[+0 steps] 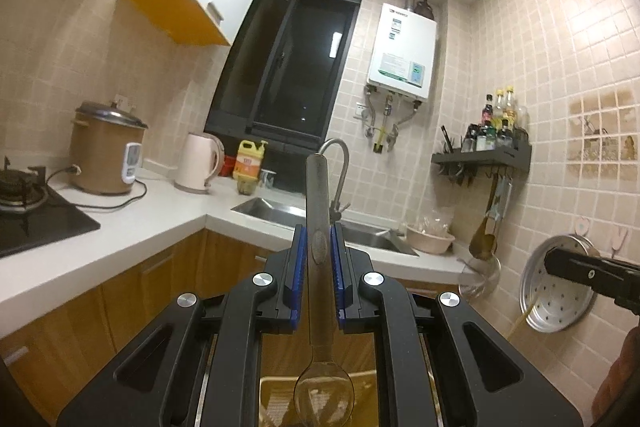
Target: Organize utensils
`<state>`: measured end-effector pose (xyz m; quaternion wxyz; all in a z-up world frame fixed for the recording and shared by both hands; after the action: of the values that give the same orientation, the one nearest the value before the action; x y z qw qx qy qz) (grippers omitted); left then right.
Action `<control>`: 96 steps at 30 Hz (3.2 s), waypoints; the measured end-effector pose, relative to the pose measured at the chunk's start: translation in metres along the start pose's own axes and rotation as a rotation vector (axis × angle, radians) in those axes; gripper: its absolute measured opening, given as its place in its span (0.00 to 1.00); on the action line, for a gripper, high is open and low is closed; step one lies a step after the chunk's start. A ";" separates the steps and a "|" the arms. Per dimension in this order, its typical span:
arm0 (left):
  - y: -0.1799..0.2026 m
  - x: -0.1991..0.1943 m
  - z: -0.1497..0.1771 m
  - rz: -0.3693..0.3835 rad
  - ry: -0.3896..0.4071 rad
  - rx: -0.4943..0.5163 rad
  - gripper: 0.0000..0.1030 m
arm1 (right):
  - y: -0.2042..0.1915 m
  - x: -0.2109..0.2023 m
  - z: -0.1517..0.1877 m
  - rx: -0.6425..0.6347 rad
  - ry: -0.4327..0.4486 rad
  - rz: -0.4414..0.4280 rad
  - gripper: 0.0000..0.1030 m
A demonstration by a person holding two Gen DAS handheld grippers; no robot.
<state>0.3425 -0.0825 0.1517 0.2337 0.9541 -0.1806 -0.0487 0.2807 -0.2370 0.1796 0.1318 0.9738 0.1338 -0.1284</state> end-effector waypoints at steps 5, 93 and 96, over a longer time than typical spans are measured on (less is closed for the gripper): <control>-0.013 0.022 0.013 -0.029 0.004 0.005 0.10 | 0.009 0.026 0.009 0.006 -0.004 0.001 0.03; -0.027 -0.203 0.162 -0.420 -0.005 0.242 0.92 | -0.103 -0.067 0.200 0.065 -0.001 0.284 0.90; -0.033 -0.202 0.161 -0.430 -0.016 0.232 0.92 | -0.101 -0.067 0.201 0.070 -0.006 0.292 0.90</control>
<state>0.1369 -0.0505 -0.0047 0.1056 0.9907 0.0204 -0.0839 0.1449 -0.2168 -0.0114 0.1155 0.9865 -0.0142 -0.1156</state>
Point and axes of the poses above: each gripper's, at about its wrist camera, not at the fingertips, and x roughly the way its jaws point, y to its right, z to its underside, the point moved 8 cm from there along x, roughly the way its jaws point, and after that the axes turned 13 degrees about -x, right-handed, at the moved point
